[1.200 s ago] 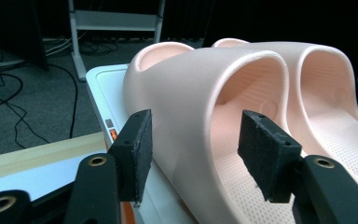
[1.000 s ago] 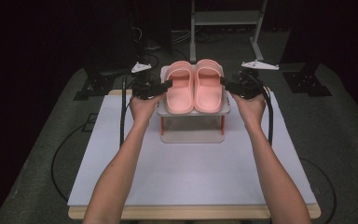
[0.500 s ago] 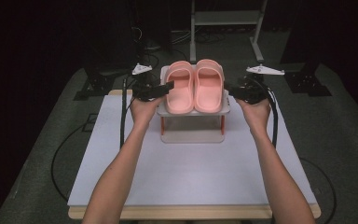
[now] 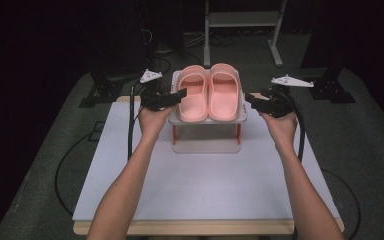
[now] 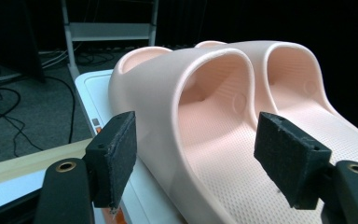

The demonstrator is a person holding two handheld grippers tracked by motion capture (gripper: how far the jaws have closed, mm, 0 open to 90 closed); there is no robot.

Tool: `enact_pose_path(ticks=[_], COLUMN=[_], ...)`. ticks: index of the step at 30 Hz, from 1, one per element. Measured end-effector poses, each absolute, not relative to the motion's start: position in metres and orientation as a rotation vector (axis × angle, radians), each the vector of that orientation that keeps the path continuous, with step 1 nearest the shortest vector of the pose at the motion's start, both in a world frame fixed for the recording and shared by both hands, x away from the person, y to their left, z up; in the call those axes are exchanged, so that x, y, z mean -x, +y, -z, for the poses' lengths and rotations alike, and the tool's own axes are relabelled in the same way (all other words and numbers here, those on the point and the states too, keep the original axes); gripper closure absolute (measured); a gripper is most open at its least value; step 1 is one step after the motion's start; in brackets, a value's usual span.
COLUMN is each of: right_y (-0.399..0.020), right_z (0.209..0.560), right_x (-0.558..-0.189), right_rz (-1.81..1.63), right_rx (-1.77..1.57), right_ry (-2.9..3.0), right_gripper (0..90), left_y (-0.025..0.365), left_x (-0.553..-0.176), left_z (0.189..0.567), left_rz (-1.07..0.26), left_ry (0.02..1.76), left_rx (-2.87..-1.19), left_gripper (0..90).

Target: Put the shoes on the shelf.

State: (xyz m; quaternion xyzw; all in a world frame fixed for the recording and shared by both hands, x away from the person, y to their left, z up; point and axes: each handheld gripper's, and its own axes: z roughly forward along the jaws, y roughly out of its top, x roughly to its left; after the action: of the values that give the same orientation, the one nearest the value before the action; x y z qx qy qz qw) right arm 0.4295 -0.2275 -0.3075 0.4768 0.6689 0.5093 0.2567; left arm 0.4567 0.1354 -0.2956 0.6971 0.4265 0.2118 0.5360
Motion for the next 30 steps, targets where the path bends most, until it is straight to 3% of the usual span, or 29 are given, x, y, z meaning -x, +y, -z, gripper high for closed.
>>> enact_pose_path(ticks=[30], right_y=[-0.241], right_z=[0.327], right_x=[-0.393], right_rz=[-1.405], right_rx=[-1.256], right_ry=[1.817], right_gripper=[32.3], left_y=[0.159], left_x=[-0.422], left_z=[0.31], left_rz=[-0.527], left_ry=[0.99], left_rx=[-1.646], left_gripper=[25.8])
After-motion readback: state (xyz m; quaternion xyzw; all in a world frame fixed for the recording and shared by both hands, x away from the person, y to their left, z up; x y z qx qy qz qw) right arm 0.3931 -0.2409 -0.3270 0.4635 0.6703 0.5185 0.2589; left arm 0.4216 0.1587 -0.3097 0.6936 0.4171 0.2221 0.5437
